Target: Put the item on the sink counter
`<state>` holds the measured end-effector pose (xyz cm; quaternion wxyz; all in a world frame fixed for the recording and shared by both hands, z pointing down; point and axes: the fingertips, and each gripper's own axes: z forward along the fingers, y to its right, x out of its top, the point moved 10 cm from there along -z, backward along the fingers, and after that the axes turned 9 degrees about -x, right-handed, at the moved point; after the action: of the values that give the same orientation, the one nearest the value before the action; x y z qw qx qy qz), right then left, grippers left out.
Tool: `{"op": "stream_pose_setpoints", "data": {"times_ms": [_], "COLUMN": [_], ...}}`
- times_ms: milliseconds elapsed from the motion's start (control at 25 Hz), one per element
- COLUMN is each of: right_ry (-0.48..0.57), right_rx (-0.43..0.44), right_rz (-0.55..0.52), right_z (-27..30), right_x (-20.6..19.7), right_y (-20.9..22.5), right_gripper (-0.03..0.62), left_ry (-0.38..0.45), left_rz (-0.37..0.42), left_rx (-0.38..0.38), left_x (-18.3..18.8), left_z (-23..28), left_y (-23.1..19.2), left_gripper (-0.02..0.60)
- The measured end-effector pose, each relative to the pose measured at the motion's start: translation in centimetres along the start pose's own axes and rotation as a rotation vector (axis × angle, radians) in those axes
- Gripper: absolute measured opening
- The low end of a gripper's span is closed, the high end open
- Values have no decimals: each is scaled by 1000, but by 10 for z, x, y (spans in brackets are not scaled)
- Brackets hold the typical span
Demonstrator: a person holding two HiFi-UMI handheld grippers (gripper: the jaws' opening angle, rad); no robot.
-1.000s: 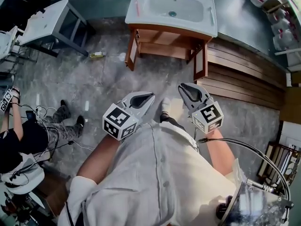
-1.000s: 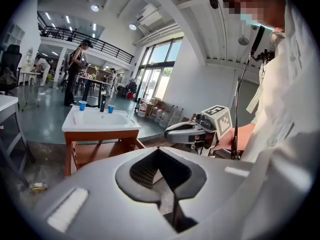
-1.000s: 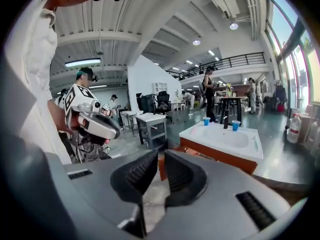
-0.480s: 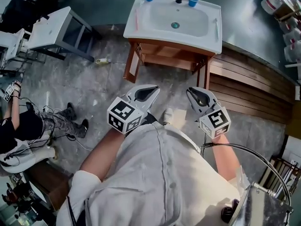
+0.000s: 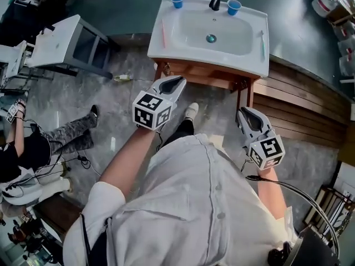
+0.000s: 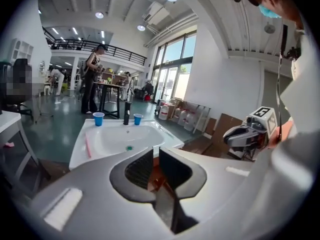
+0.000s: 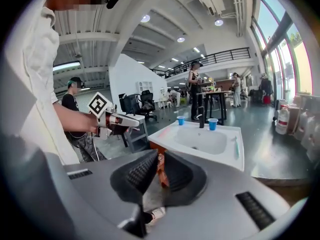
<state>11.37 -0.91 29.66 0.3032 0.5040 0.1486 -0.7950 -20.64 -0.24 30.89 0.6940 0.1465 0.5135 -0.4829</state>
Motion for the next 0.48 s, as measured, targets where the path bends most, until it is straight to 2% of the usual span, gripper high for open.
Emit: {"op": "stream_pose_setpoints", "data": {"times_ms": [240,480], "right_ry": [-25,-59], "right_rx": [-58,-94], "right_rz": [28,68], "right_z": [36,65], "right_x": [22,27], "right_y": [25,29], "right_gripper": [8,8], "left_ry": [-37,-90], "left_rz": [-36,-92], "left_rx": [137,247], "left_x": [18,6], "left_z": [34,61], "left_y": [-100,-177], "left_gripper": [47,64]}}
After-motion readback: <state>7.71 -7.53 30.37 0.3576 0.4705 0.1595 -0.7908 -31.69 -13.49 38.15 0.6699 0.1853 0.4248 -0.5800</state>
